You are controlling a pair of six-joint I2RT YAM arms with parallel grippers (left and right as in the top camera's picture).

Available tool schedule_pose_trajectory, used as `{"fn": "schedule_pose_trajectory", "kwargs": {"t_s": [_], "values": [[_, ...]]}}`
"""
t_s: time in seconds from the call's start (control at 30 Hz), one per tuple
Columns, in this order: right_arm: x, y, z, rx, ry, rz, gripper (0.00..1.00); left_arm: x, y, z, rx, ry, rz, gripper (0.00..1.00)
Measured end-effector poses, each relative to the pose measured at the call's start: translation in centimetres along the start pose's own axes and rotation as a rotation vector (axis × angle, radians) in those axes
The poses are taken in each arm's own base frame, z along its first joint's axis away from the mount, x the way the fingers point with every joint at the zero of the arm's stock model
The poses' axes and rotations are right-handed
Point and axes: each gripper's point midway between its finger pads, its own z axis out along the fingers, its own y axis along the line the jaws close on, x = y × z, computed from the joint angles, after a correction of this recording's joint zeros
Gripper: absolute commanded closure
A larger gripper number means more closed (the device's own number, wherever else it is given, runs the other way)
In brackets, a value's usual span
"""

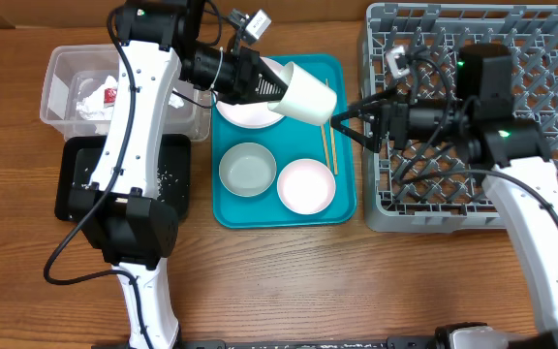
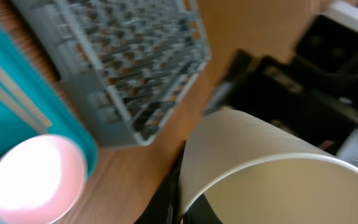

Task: Sort waste into correct bins and load items into the dishwasher
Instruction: 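Grasp the white paper cup with the left gripper and lift it, then hand the paper cup from the left gripper to the right gripper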

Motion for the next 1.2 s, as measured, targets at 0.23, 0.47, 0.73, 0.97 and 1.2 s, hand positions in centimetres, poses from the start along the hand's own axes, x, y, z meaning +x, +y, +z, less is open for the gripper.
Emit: {"fn": "schedule_pose_trajectory", "kwargs": {"t_s": [0.23, 0.47, 0.73, 0.97, 1.2], "values": [[-0.8, 2.1, 1.6, -0.128, 0.003, -0.073, 0.0, -0.1, -2.8, -0.2, 0.162, -0.025, 0.042, 0.96], [-2.7, 3.8, 1.7, -0.181, -0.041, -0.138, 0.12, 0.3, -3.8, -0.4, 0.212, -0.023, 0.0, 0.96], [-3.4, 4.2, 1.6, -0.193, -0.058, -0.123, 0.26, 0.0, -4.6, -0.6, 0.263, -0.036, -0.002, 0.96], [-3.5, 4.5, 1.8, -0.197, -0.058, -0.114, 0.47, -0.1, -4.9, -0.7, 0.279, -0.044, 0.006, 0.95], [-3.9, 4.7, 1.8, -0.202, -0.071, -0.142, 0.5, -0.1, -5.1, -0.8, 0.292, -0.05, 0.015, 0.89]]}}
